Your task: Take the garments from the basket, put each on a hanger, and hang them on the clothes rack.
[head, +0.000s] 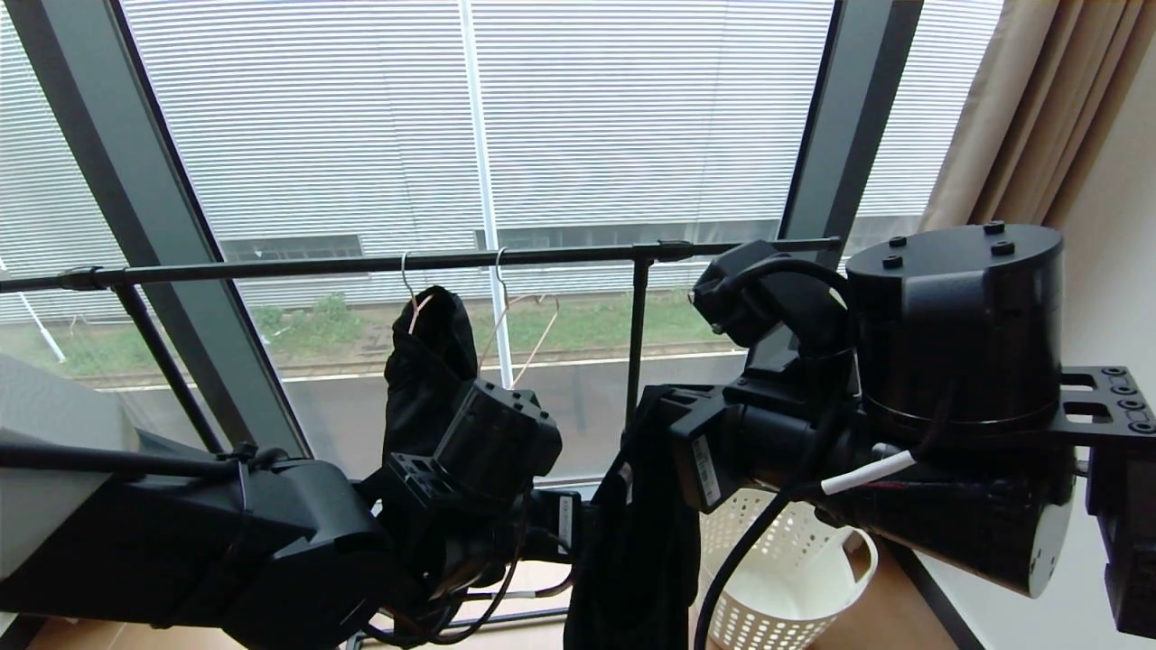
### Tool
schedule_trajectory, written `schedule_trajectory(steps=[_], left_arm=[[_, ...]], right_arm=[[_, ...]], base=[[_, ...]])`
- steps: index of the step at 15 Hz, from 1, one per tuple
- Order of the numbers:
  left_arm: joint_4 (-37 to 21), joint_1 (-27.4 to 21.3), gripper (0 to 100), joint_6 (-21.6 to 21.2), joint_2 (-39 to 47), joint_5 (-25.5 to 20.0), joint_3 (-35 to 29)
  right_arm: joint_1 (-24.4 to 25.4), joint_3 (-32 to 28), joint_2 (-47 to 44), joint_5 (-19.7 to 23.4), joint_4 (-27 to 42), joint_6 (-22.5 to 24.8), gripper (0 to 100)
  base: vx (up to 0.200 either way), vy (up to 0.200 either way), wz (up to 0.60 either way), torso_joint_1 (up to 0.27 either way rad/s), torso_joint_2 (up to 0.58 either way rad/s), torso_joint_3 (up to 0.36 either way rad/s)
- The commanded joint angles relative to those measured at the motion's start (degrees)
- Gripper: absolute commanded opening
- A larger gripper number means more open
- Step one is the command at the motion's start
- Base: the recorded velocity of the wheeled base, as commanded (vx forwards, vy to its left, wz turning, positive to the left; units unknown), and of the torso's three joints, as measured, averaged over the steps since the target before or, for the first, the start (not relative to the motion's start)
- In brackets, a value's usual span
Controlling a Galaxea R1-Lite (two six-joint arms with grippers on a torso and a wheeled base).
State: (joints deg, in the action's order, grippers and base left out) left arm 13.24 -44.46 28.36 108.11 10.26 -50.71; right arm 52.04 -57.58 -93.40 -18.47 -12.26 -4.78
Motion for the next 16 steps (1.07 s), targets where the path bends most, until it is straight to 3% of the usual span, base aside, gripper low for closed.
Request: schedule_trajectory(steps=[1,4,5,9,11,15,16], left_arm=[[0.0,0.3,100,0.0,0.1,0.0,0.6],[0.0,0.4,100,0.0,0.0,0.0,0.9],[0.0,0.4,0,0.0,-0.1,0.0,1.1],[0.0,0.5,0,-0.1,-2.4,1.2,2.2],[0.0,1.3,0,-0.1,-6.1,3.4,5.0],[-0.2,3.0,0,-1.5,-14.0,3.5,8.1],[-0.3,3.1,0,-2.8,-15.4,3.5,7.9]], right_arm=[[-0.1,0.1,1.6,0.0,0.0,0.0,0],[-0.2,0.2,1.6,0.0,0.0,0.0,0],[-0.2,0.2,1.6,0.0,0.0,0.0,0],[-2.6,0.3,1.5,-0.1,0.1,0.6,0],[-6.3,1.6,1.4,-0.1,0.1,5.0,0],[-10.6,4.0,1.5,-0.7,0.0,11.8,0],[-11.6,5.2,1.1,-3.9,0.0,15.8,0]], base=[[0.000,0.000,0.00,0.000,0.00,0.000],[0.000,0.000,0.00,0.000,0.00,0.000],[0.000,0.000,0.00,0.000,0.00,0.000],[0.000,0.000,0.00,0.000,0.00,0.000],[0.000,0.000,0.00,0.000,0.00,0.000],[0.000,0.000,0.00,0.000,0.00,0.000],[0.000,0.000,0.00,0.000,0.00,0.000]])
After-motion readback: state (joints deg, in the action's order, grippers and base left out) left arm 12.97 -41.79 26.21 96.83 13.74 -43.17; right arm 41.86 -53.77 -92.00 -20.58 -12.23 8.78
